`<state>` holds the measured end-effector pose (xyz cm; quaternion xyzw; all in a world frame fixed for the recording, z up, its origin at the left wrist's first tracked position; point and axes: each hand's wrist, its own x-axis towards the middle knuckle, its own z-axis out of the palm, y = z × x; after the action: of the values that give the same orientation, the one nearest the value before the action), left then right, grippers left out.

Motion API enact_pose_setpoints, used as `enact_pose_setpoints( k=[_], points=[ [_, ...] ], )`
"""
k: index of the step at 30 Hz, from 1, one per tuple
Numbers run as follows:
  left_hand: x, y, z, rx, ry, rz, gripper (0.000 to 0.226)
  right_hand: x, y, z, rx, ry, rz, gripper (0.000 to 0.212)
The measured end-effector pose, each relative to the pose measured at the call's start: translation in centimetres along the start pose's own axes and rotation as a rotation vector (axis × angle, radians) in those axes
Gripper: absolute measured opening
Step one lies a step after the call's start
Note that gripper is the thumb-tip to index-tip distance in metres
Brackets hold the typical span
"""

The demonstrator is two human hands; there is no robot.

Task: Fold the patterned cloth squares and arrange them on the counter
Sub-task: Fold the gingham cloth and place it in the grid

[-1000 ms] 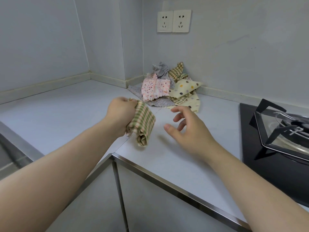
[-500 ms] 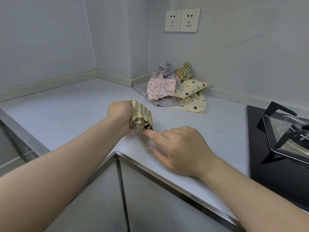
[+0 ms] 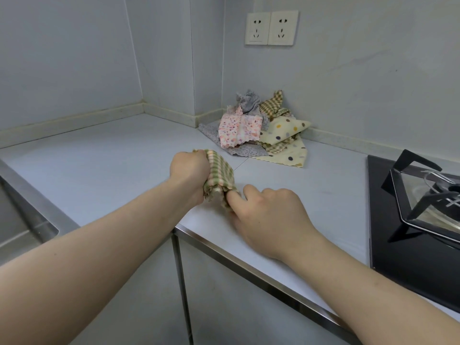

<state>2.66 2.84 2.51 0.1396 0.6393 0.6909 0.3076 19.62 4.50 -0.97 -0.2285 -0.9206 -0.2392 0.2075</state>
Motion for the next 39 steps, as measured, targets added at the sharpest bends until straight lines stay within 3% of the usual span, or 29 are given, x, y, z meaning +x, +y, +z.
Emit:
enact_pose_setpoints(
  k=[4, 8, 18, 22, 26, 28, 32, 36, 39],
  points=[
    [0.9, -0.1, -0.3, 0.052, 0.020, -0.008, 0.026, 0.1, -0.1, -0.7, -0.090, -0.037, 0.151, 0.028],
    [1.5, -0.1, -0.6, 0.066, 0.035, -0.007, 0.012, 0.0, -0.3, -0.5, -0.098, -0.043, 0.119, 0.025],
    [2.8, 0.9, -1.8, 0.092, 0.090, -0.005, 0.015, 0.3, 0.6, 0.1, -0.046, 0.034, 0.114, 0.027],
    [2.6, 0.9, -2.0, 0.142, 0.113, 0.049, 0.022, 0.1, 1.0, 0.7, 0.077, 0.076, 0.085, 0.027],
    [2.2, 1.2, -2.0, 0.182, 0.134, 0.206, 0.023, -0.1, 2.3, 0.7, 0.445, 0.102, -0.062, 0.044],
    [1.2, 1.6, -1.6, 0.234, 0.135, 0.320, 0.020, 0.2, 2.8, 0.7, 0.688, 0.185, 0.078, 0.040],
    [-1.7, 1.9, -0.2, 0.377, 0.055, 0.618, 0.014, 1.2, 3.5, 0.8, 1.131, 0.144, 0.667, 0.012],
    [-4.6, 1.2, 0.8, 0.402, -0.052, 0.825, 0.010, 1.4, 3.6, 0.4, 1.495, -0.030, 0.945, 0.047],
    [-5.9, 0.3, 1.3, 0.372, -0.099, 0.866, 0.008, 1.4, 3.3, -0.6, 1.707, -0.042, 0.939, 0.050]
  ],
)
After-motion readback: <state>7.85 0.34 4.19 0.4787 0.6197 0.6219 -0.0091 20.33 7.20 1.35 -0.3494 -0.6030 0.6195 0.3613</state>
